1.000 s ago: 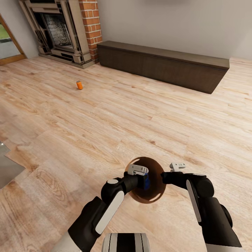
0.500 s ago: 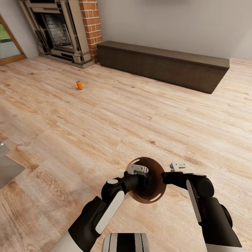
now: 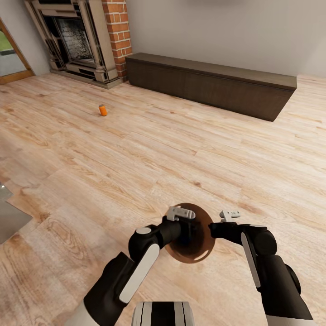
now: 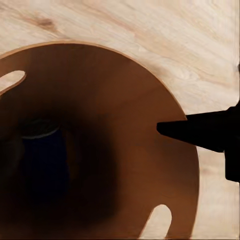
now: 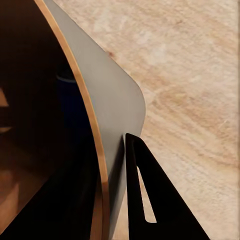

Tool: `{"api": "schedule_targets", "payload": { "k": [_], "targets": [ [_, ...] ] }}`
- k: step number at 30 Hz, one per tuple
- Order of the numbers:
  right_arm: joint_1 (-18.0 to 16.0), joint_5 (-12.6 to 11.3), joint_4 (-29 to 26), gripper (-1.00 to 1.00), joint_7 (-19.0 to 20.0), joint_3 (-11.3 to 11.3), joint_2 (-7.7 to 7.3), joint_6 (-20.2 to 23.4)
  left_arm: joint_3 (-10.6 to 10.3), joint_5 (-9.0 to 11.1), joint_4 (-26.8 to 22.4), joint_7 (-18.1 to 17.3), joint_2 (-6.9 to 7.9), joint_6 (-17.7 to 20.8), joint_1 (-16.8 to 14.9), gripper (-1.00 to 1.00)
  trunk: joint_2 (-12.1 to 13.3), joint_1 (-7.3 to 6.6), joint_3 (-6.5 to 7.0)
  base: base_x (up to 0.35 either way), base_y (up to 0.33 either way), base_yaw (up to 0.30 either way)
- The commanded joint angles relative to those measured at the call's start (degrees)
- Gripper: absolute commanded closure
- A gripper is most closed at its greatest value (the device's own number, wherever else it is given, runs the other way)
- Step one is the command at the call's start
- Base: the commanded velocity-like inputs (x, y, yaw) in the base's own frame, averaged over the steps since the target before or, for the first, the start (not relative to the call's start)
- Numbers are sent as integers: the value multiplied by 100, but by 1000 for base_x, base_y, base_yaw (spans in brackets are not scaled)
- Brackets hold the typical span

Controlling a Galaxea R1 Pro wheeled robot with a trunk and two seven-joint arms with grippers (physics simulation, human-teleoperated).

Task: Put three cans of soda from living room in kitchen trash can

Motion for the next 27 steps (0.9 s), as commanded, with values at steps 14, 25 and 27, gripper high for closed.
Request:
{"api": "schedule_targets", "payload": {
  "k": [14,25,27],
  "targets": [
    [3,-158,-1,100,32,2,-16,22,98,0,-453,-130,244,921,1,-100,0,0,0,0,0,0],
    [2,-157,-1,100,32,2,-17,22,1302,0,-466,-1907,1012,1275,1,-100,0,0,0,0,0,0],
    [0,-157,-1,100,32,2,-17,22,1534,0,-466,-2185,1046,1320,1,-100,0,0,0,0,0,0]
  ]
}}
